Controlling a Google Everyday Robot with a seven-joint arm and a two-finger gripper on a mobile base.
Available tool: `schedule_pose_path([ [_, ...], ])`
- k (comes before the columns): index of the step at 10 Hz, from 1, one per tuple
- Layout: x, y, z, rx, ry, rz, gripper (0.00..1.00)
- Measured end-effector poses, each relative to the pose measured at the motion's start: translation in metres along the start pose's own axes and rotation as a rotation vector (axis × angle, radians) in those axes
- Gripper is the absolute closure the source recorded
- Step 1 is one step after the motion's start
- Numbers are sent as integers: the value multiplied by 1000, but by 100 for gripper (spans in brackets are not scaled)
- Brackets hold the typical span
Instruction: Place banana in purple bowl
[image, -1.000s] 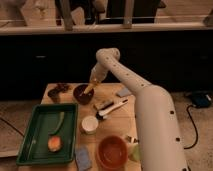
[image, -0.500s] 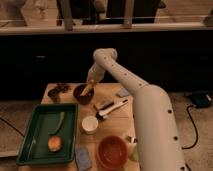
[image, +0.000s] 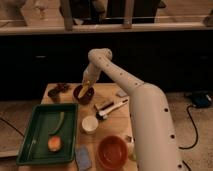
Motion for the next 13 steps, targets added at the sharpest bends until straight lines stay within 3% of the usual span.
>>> schedule_pose_path([
  [2, -1, -1, 1, -2, -12, -6, 91],
  [9, -2, 1, 3, -12, -22, -10, 24],
  [13, -1, 3, 1, -21, -24, -19, 20],
])
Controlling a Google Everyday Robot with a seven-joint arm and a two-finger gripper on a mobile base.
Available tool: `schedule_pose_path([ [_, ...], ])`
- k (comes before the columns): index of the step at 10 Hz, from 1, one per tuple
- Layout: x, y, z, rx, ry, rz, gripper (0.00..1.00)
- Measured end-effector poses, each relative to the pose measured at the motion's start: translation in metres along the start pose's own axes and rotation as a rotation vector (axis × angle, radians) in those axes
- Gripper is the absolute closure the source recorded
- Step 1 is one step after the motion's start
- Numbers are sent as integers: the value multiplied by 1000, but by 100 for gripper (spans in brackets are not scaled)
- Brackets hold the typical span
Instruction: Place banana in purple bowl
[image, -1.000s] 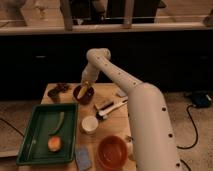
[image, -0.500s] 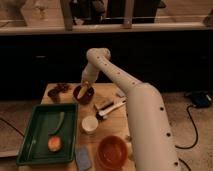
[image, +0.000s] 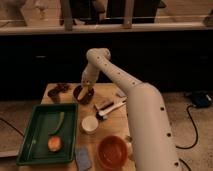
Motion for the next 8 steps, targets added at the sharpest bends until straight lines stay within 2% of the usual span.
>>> schedule_pose_path([
  [8, 0, 2, -1, -6, -4, -5, 20],
])
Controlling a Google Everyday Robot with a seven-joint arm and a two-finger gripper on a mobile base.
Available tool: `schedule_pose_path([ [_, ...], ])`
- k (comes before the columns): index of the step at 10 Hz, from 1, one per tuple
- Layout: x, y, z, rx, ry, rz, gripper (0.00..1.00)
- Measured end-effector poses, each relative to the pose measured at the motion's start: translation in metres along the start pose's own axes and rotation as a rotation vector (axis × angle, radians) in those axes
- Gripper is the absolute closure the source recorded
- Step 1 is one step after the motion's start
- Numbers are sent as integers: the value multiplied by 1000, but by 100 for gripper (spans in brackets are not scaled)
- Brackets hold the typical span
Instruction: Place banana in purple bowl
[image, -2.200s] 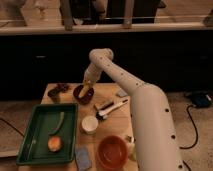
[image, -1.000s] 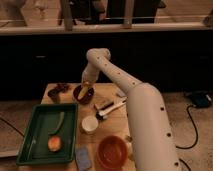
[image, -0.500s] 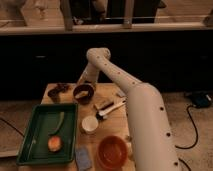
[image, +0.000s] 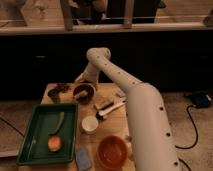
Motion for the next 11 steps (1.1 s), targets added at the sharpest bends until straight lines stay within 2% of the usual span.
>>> schedule_pose_path([
  [6, 0, 0, -2, 32, 0, -8, 20],
  [11, 0, 1, -1, 32, -1, -8, 20],
])
